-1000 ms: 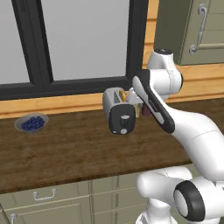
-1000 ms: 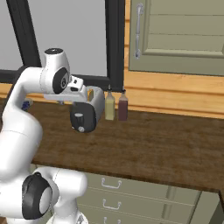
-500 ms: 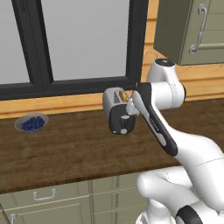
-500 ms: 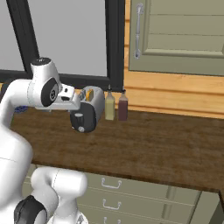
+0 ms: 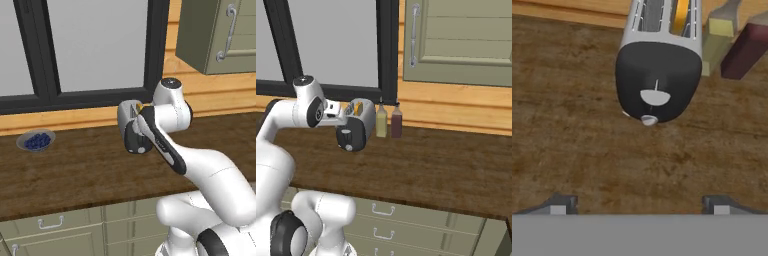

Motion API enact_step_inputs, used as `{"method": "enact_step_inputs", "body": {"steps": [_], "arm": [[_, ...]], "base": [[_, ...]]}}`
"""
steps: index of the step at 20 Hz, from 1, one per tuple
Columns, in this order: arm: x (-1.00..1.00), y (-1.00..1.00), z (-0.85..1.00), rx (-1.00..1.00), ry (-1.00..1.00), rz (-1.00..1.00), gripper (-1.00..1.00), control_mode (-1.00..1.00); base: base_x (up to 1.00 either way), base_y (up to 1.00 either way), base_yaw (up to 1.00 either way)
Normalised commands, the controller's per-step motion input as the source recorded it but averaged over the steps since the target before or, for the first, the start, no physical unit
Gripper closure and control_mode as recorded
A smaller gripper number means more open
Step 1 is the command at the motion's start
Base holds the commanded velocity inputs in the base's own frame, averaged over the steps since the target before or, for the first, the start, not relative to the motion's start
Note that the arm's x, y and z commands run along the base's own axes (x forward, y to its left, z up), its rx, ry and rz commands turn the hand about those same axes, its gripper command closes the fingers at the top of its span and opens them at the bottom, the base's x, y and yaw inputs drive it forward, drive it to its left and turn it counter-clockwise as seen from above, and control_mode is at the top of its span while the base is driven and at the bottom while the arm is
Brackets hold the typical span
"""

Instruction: Start the toaster. Once the lever pops up, take the bread to the plate on the dining counter.

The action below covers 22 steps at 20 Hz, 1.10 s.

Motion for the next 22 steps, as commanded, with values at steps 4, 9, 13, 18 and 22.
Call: {"method": "enact_step_inputs", "body": {"steps": [4,9,13,18,22], "arm": [[0.61,0.03,-0.03,0.00,0.00,0.00,1.00,-1.00],[0.42,0.00,-0.16,-0.03,0.01,-0.07,1.00,-1.00],[0.48,0.00,-0.39,0.00,0.00,-0.11,1.00,-1.00],[0.24,0.00,-0.56,0.00,0.00,-0.13,1.00,-1.00],[0.37,0.00,-0.40,0.00,0.02,-0.10,1.00,-1.00]], "base": [[0.00,0.00,0.00],[0.00,0.00,0.00],[0.00,0.00,0.00],[0.00,0.00,0.00],[0.00,0.00,0.00]]}}
